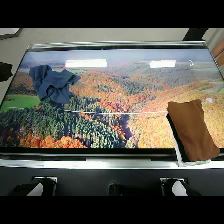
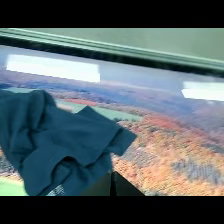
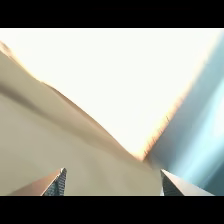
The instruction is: Fold the shirts.
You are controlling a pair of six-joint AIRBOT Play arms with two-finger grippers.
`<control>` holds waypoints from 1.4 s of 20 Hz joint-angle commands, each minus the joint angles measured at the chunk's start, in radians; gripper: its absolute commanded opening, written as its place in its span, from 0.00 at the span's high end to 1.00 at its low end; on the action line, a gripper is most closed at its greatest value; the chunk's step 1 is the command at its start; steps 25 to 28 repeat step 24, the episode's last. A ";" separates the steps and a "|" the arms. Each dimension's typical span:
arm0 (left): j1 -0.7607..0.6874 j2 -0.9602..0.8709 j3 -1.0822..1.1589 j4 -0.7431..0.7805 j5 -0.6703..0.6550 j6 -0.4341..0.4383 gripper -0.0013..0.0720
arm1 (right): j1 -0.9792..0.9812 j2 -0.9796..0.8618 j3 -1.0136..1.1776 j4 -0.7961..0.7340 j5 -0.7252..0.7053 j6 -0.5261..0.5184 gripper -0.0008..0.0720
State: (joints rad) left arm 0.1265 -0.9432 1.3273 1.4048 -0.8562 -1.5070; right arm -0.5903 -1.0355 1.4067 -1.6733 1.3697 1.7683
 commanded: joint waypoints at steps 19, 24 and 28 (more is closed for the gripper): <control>-0.296 -0.179 -0.332 0.307 -0.331 -0.300 0.02 | 0.772 -0.378 -0.008 0.219 0.121 0.084 0.06; -0.296 -0.179 -0.332 0.307 -0.331 -0.300 0.02 | 0.772 -0.378 -0.008 0.219 0.121 0.084 0.06; -0.296 -0.179 -0.332 0.307 -0.331 -0.300 0.02 | 0.772 -0.378 -0.008 0.219 0.121 0.084 0.06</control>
